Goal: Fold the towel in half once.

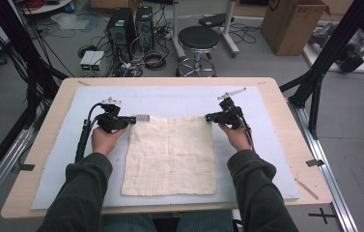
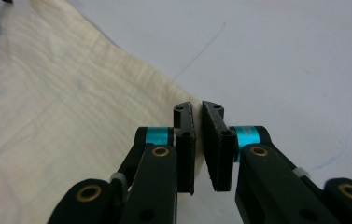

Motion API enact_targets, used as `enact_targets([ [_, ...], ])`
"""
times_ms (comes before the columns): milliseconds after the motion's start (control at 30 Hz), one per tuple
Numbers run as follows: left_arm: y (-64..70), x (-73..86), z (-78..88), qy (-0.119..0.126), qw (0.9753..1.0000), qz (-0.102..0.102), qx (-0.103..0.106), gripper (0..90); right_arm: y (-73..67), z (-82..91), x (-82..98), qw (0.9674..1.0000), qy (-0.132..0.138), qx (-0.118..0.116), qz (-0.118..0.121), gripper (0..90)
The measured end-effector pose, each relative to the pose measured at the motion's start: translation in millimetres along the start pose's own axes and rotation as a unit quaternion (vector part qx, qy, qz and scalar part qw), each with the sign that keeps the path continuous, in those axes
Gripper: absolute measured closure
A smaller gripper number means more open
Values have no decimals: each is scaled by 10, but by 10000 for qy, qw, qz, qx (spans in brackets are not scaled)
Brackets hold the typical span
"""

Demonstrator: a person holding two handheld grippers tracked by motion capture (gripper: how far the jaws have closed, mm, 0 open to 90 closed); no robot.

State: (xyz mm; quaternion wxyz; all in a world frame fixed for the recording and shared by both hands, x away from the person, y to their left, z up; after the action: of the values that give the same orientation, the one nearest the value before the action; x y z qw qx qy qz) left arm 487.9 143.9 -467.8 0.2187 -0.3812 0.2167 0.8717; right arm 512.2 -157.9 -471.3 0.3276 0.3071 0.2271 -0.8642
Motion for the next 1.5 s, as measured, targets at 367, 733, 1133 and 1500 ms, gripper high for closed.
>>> enact_targets([
  [367,188,-38,285,73,9980,-619,-100,868,-275,297,-84,9980,302,-298,478,835],
  [733,350,156,404,-30,9936,-1114,-198,868,-499,449,-42,9959,378,-445,691,834],
  [1133,566,388,480,-130,9837,-1702,-566,867,-631,552,159,9945,372,-618,762,832],
  [1500,713,656,477,-239,9776,-1990,-641,866,-760,584,421,9935,271,-762,798,832],
])
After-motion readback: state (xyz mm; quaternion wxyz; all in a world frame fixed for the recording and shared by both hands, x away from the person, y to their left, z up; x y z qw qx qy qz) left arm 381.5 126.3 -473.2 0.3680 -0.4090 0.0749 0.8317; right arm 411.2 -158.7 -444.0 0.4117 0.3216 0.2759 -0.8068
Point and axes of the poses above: each handheld gripper's, and its own axes: z roughly backward along the jaws, x roughly out of its underside, y roughly to its right, the point moved 10 cm from there along -z, roughly forward along the jaws, and after that the axes turned 3 degrees about -y, right-handed, at the moved point
